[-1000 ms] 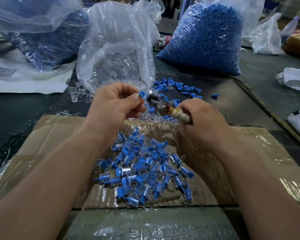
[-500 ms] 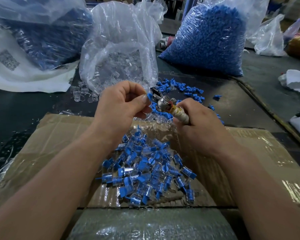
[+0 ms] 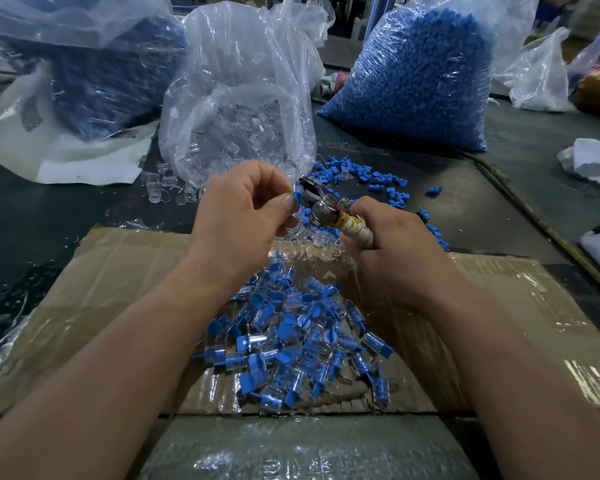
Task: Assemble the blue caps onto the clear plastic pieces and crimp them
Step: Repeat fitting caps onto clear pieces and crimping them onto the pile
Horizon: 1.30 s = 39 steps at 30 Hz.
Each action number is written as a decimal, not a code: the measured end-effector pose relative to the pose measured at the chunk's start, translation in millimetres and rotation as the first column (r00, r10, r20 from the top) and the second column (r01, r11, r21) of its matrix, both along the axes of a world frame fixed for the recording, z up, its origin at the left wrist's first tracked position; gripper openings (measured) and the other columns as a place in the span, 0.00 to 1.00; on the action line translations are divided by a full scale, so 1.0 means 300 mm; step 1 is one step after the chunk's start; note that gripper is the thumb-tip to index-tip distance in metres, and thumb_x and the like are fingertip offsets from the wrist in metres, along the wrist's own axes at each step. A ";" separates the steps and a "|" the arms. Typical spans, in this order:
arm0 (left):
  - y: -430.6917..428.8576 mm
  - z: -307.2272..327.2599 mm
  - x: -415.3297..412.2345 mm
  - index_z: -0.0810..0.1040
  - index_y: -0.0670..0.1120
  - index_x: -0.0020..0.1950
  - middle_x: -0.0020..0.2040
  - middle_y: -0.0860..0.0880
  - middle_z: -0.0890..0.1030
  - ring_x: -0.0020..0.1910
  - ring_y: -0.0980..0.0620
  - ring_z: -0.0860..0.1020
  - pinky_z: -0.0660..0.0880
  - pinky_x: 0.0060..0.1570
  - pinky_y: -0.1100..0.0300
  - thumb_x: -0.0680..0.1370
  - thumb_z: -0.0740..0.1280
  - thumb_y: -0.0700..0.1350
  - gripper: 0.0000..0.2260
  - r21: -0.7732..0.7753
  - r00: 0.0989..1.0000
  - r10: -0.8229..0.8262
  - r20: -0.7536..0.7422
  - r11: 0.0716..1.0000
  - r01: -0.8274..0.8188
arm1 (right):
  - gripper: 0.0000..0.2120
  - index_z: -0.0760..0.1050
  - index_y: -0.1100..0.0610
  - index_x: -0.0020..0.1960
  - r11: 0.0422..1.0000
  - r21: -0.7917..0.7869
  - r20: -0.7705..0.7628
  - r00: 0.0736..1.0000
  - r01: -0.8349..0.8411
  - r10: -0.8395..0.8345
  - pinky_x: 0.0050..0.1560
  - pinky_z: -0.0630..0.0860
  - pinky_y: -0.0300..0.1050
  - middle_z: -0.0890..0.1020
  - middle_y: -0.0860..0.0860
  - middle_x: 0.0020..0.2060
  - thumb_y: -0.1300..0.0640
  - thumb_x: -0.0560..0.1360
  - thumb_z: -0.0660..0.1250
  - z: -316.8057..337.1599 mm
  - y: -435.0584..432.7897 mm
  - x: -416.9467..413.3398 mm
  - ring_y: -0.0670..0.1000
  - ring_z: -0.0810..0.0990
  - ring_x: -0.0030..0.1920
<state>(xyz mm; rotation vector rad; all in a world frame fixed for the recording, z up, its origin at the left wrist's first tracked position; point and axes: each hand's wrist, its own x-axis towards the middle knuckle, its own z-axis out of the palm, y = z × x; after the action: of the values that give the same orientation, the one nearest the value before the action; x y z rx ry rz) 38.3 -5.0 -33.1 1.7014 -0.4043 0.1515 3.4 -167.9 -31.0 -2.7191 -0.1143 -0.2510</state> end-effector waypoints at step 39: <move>0.058 0.046 0.000 0.79 0.41 0.36 0.22 0.51 0.73 0.19 0.59 0.67 0.62 0.18 0.71 0.59 0.72 0.47 0.12 0.018 0.863 -0.331 -0.382 0.931 0.365 | 0.19 0.67 0.44 0.49 0.991 -0.117 -0.170 0.985 -0.061 0.040 0.41 0.63 0.40 0.72 0.43 0.44 0.43 0.65 0.73 -0.020 -0.037 0.011 0.44 0.69 0.45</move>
<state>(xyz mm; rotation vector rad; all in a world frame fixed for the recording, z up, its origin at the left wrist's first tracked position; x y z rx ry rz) 38.3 12.4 -19.4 1.6691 -0.4290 -0.4592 6.6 -179.1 -37.0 -2.8406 -0.1552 -0.0006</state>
